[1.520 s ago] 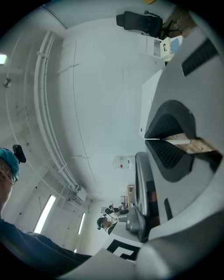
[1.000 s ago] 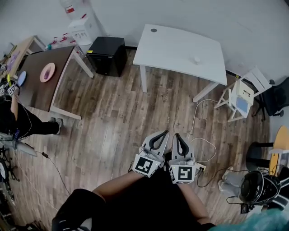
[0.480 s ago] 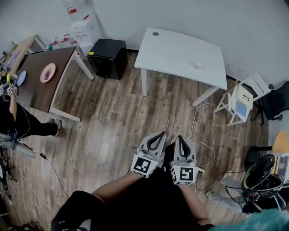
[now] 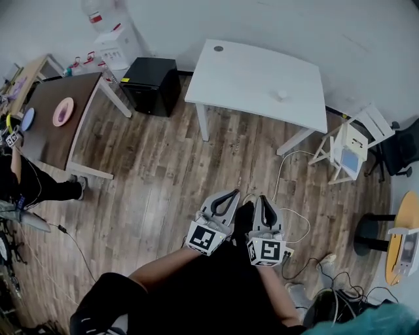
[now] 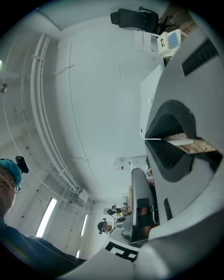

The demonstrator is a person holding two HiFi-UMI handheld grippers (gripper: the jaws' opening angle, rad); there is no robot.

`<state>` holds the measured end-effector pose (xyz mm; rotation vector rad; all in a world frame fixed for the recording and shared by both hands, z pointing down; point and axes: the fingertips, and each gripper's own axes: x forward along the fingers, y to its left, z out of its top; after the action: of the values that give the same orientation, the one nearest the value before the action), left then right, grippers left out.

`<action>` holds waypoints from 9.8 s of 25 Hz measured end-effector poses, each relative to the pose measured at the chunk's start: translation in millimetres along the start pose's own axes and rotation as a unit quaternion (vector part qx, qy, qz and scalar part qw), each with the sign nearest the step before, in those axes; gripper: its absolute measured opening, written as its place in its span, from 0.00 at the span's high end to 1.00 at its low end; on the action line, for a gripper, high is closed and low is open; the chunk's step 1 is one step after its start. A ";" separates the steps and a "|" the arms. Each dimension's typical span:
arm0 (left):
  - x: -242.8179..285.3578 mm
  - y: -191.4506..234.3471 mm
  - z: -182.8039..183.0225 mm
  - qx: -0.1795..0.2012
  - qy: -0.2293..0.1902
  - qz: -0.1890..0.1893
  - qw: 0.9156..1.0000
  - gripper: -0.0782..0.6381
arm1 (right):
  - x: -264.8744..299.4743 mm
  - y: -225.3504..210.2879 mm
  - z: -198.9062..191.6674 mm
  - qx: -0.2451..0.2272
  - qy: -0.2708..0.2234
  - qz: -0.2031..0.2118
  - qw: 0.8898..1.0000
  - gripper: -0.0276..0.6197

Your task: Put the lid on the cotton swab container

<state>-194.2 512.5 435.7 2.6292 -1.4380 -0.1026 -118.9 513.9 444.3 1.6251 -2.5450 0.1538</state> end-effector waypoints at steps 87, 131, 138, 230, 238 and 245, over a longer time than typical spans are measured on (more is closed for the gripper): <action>573.1 263.3 -26.7 -0.034 0.090 0.012 0.995 0.87 | 507.2 -355.7 9.7 0.055 0.085 0.062 0.993 0.90; 581.4 288.9 -174.5 -0.043 0.285 0.001 0.958 0.87 | 536.6 -370.8 -216.2 -0.078 0.282 0.234 0.927 0.55; 583.7 294.6 -200.9 -0.058 0.315 0.004 0.947 0.87 | 544.4 -360.0 -230.2 -0.092 0.283 0.269 0.916 0.55; 641.0 208.7 -238.1 -0.123 0.395 -0.151 0.898 0.82 | 562.4 -365.5 -254.6 -0.135 0.302 0.331 0.884 0.57; 643.2 207.4 -246.4 -0.126 0.403 -0.140 0.896 0.82 | 562.7 -365.4 -253.8 -0.132 0.303 0.336 0.882 0.57; 642.7 211.7 -250.8 -0.113 0.405 -0.135 0.897 0.86 | 563.1 -365.1 -254.4 -0.132 0.303 0.337 0.882 0.58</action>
<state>8.9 -118.0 722.3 2.2122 -0.7200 0.6733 -11.1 -105.6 790.1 0.4292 -2.3469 0.2997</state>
